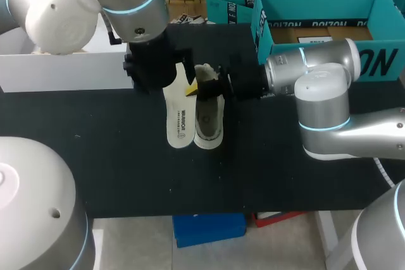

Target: Take the shoe out of the shoebox, open the shoe tongue, remove and reinsert the insole, then place the shoe into the shoebox

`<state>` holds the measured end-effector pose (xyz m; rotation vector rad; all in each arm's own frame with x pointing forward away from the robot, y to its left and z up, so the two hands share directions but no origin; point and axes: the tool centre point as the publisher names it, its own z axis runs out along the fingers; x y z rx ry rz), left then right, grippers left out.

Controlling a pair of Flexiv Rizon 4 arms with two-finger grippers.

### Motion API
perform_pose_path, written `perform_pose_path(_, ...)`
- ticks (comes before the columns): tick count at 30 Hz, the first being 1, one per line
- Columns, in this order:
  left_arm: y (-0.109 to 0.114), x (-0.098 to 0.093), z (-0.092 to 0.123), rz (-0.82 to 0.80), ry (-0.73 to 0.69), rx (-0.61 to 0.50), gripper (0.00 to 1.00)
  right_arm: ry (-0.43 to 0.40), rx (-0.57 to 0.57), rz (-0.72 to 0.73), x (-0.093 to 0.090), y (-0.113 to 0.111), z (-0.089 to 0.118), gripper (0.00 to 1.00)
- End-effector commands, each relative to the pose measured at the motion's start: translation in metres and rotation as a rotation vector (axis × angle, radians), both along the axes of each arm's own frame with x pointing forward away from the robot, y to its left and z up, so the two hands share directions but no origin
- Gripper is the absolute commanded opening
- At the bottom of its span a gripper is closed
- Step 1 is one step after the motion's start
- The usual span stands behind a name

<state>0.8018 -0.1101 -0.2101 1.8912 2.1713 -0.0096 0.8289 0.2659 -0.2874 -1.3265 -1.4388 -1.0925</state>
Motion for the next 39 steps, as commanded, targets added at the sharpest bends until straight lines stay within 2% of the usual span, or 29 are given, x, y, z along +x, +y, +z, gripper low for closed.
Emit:
perform_pose_path(1,0.005,-0.017,-0.002,-0.002,-0.024,-0.012,1.0,-0.001,0.001,-0.003,0.0,0.001,-0.001,0.0)
perform_pose_path(9,0.003,-0.037,-0.002,-0.022,-0.004,-0.074,1.0,-0.001,0.001,-0.003,0.0,0.001,-0.001,0.0)
perform_pose_path(12,0.008,-0.039,-0.001,-0.035,0.018,-0.19,1.0,-0.001,0.001,-0.003,0.0,0.001,-0.001,0.0)
perform_pose_path(16,0.024,-0.038,0.001,-0.043,0.04,-0.409,1.0,-0.001,0.001,-0.003,0.0,0.001,-0.001,0.0)
perform_pose_path(22,0.032,-0.042,0.005,-0.068,0.011,-0.599,1.0,-0.001,0.001,-0.003,0.0,0.001,-0.001,0.0)
perform_pose_path(26,0.028,-0.044,0.007,-0.099,0.018,-0.693,1.0,-0.001,0.001,-0.003,0.0,0.001,-0.001,0.0)
perform_pose_path(29,0.024,-0.048,0.014,-0.111,-0.036,-0.749,1.0,-0.001,0.001,-0.003,0.0,0.001,-0.001,0.0)
perform_pose_path(30,0.026,-0.046,0.017,-0.106,-0.059,-0.771,1.0,-0.001,0.001,-0.003,0.0,0.001,-0.001,0.0)
perform_pose_path(31,0.03,-0.041,0.019,-0.091,-0.013,-0.815,1.0,-0.001,0.001,-0.003,0.0,0.001,-0.001,0.0)
perform_pose_path(33,0.034,-0.038,0.023,-0.06,-0.072,-0.819,1.0,-0.001,0.001,-0.003,0.0,0.001,-0.001,0.0)
perform_pose_path(34,0.037,-0.036,0.024,-0.061,-0.015,-0.87,1.0,-0.001,0.001,-0.003,0.0,0.001,-0.001,0.0)
perform_pose_path(37,0.039,-0.041,0.025,-0.081,-0.05,-0.858,1.0,-0.001,0.001,-0.003,0.0,0.001,-0.001,0.0)
perform_pose_path(39,0.048,-0.036,0.022,-0.062,-0.013,-0.896,1.0,-0.001,0.001,-0.003,0.0,0.001,-0.001,0.0)
